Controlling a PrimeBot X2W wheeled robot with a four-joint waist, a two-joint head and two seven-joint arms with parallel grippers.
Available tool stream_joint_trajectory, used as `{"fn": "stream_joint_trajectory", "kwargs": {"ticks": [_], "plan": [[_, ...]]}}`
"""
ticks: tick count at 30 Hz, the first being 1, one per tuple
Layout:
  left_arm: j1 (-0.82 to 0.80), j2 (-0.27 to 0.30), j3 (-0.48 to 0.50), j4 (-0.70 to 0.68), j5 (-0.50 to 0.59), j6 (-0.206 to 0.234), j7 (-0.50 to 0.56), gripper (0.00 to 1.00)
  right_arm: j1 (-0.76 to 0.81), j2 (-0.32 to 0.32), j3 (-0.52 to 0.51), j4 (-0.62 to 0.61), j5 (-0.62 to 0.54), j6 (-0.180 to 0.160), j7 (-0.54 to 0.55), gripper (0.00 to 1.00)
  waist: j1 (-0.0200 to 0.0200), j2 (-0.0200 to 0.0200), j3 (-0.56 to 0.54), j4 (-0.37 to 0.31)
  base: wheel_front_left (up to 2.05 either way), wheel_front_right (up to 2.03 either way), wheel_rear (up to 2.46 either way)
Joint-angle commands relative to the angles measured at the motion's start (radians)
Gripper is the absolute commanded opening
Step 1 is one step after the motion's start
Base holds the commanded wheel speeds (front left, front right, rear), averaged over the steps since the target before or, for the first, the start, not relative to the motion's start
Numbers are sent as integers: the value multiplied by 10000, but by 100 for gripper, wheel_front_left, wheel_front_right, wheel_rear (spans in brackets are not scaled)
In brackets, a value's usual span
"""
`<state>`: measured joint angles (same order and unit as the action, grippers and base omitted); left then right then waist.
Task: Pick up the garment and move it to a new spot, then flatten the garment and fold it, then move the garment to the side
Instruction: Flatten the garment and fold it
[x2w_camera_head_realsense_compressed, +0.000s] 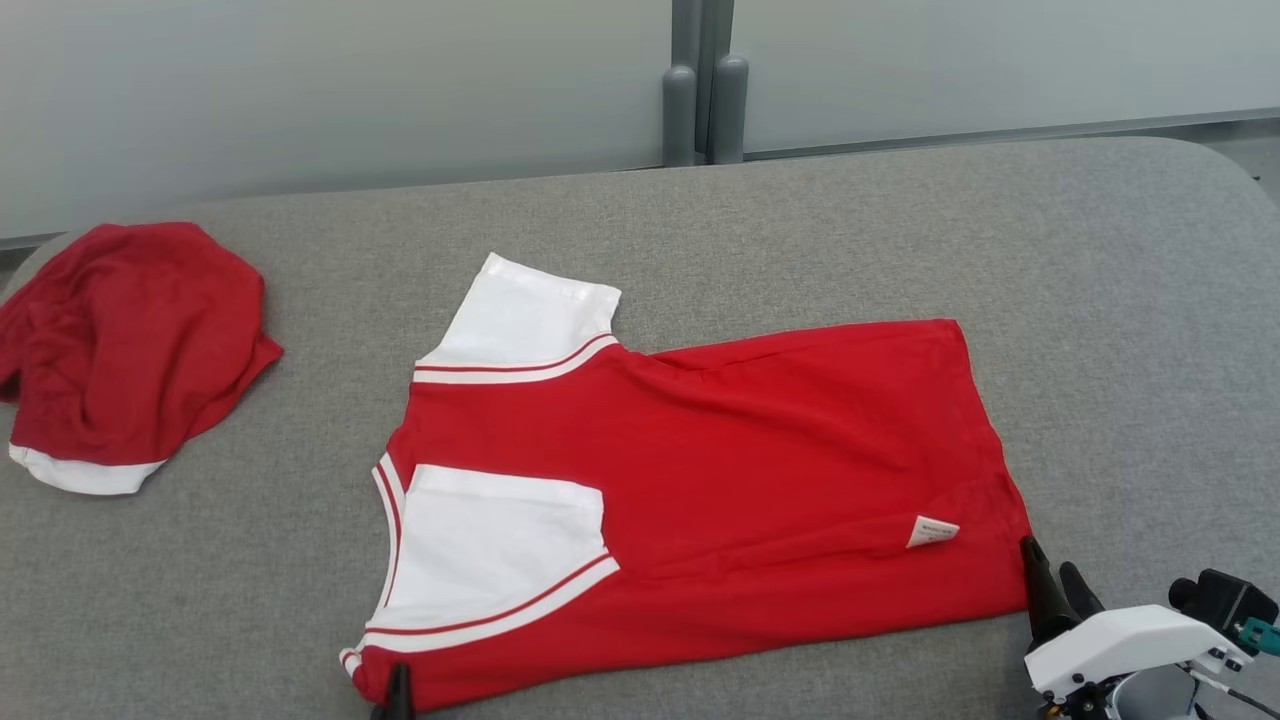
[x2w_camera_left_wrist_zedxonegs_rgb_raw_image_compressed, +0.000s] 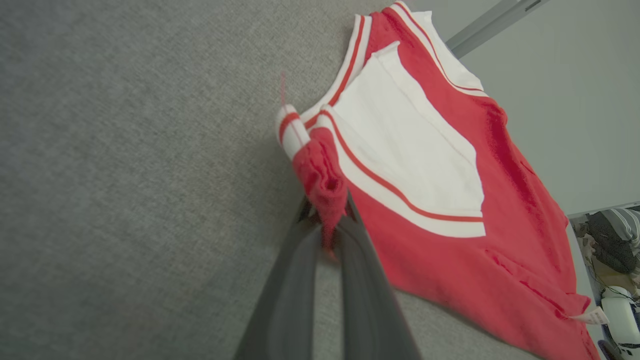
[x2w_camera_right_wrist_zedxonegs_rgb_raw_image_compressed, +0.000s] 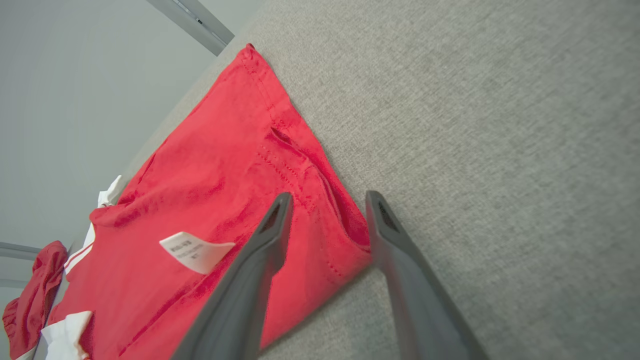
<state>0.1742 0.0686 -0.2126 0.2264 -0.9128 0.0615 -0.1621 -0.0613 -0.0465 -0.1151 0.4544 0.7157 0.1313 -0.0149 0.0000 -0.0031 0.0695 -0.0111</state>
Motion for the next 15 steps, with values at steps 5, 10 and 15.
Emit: {"fn": "stream_joint_trajectory", "kwargs": {"ticks": [5, 10, 15], "plan": [[200, 146, -2, 307, 170, 215, 15, 100, 278, -62, -480, -351, -380, -5, -170, 100, 0, 31, -3, -74, 0, 0, 0], [-168, 576, 144, 11, 491, 358, -177, 100, 282, -61, -1030, -1124, -1419, -5, -247, 100, 0, 31, -14, -144, 0, 0, 0], [-993, 1207, 131, -556, 914, 412, 104, 100, 38, -58, -1098, -2072, -2398, -5, -69, 100, 0, 31, 14, -219, 0, 0, 0]]}}
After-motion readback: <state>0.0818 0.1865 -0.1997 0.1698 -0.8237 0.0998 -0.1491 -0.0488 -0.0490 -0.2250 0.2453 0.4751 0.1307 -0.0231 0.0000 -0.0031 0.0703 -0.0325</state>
